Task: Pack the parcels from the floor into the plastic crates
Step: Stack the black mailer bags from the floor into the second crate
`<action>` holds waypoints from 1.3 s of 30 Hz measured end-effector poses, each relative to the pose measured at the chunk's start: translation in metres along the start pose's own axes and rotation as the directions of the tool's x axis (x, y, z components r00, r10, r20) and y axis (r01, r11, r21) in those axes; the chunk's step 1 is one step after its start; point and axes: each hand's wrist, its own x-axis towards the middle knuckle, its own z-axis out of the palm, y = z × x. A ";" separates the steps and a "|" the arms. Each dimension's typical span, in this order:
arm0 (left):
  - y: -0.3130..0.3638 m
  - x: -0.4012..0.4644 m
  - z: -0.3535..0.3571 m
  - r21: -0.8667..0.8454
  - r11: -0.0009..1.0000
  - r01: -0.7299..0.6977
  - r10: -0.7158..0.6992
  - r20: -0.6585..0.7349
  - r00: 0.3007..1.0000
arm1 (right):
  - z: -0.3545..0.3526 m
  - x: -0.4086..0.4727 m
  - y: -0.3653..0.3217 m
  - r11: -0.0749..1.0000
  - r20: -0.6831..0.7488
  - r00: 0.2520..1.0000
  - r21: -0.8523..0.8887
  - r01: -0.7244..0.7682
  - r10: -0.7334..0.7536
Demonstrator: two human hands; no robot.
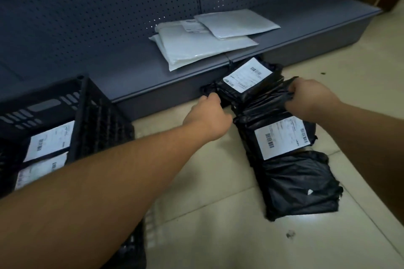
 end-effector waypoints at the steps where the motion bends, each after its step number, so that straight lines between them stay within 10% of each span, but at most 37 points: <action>1: 0.006 0.001 0.008 -0.014 1.000 0.009 -0.009 0.019 1.000 | 0.003 0.001 0.010 1.000 0.031 0.999 -0.008 -0.026 0.026; 20: 0.058 0.026 0.125 -0.383 0.800 0.462 -0.289 0.429 0.856 | 0.056 0.022 0.094 0.918 0.414 0.890 0.244 -0.312 0.192; 39: 0.036 0.022 0.096 -0.678 0.588 0.441 -0.347 0.280 0.895 | 0.037 0.016 0.060 0.651 0.443 0.852 0.566 -0.506 0.277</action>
